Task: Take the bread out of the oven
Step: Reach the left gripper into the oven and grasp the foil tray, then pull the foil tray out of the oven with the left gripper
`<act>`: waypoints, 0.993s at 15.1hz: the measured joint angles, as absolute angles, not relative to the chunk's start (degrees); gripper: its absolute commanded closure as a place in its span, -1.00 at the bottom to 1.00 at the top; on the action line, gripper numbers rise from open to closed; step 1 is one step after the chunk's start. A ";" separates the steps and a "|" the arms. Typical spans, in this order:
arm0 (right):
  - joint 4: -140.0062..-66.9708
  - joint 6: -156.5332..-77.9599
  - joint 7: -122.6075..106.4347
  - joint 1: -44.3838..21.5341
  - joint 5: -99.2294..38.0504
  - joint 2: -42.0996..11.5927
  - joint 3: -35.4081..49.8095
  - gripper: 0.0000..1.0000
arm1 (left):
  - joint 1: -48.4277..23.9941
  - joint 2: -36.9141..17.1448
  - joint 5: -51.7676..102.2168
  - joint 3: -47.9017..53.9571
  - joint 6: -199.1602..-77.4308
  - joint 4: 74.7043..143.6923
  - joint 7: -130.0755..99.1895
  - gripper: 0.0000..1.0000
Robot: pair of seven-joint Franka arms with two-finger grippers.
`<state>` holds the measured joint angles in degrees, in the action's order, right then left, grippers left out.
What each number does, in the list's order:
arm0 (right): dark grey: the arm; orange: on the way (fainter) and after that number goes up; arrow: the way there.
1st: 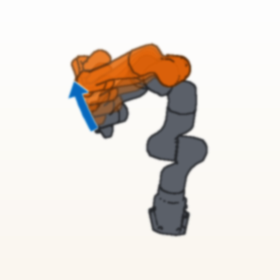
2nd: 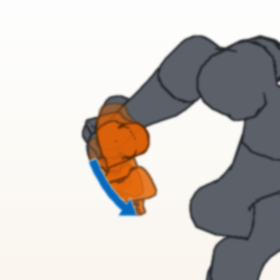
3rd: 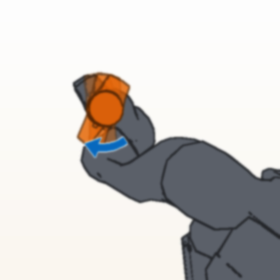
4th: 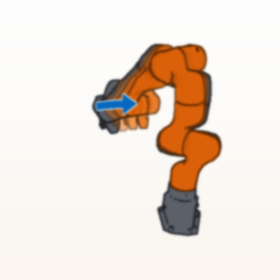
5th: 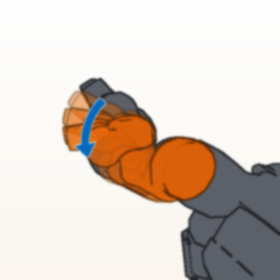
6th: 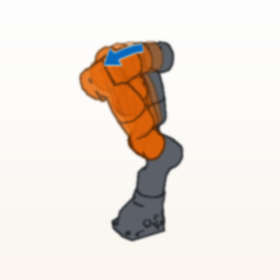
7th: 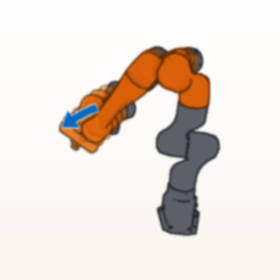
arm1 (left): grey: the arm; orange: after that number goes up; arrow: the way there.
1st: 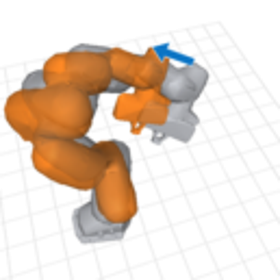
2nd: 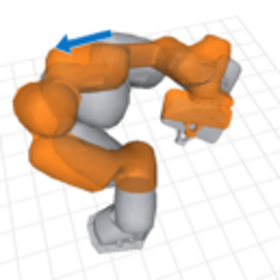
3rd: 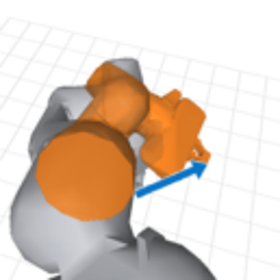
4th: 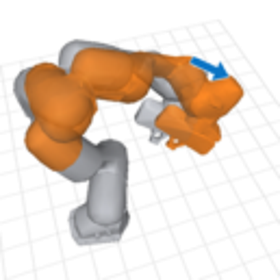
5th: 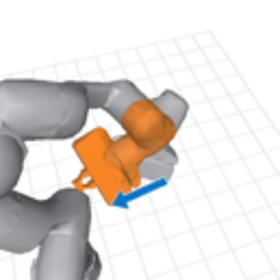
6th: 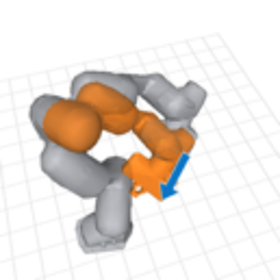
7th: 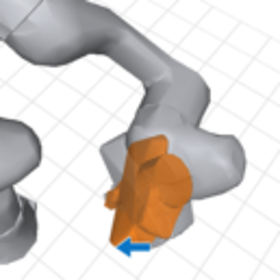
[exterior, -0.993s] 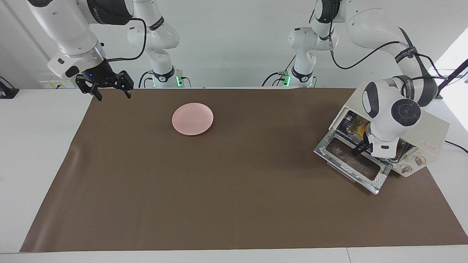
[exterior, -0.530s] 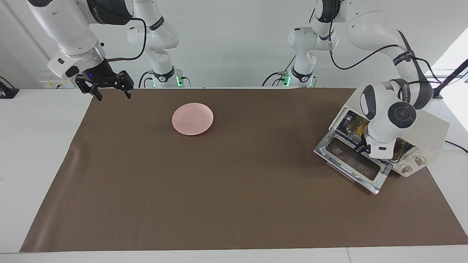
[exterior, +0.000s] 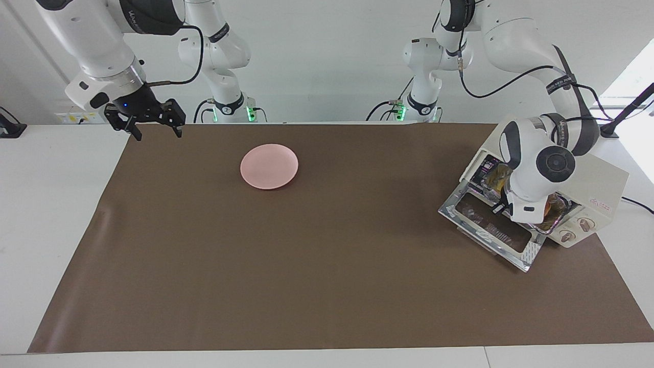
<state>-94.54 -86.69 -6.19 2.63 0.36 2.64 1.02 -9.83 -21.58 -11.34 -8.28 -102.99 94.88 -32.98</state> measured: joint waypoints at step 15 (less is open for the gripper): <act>-94.54 -86.58 -6.19 2.81 0.36 2.64 0.62 -1.00 | -34.10 -28.26 -9.30 2.69 -106.44 83.55 -33.62 1.00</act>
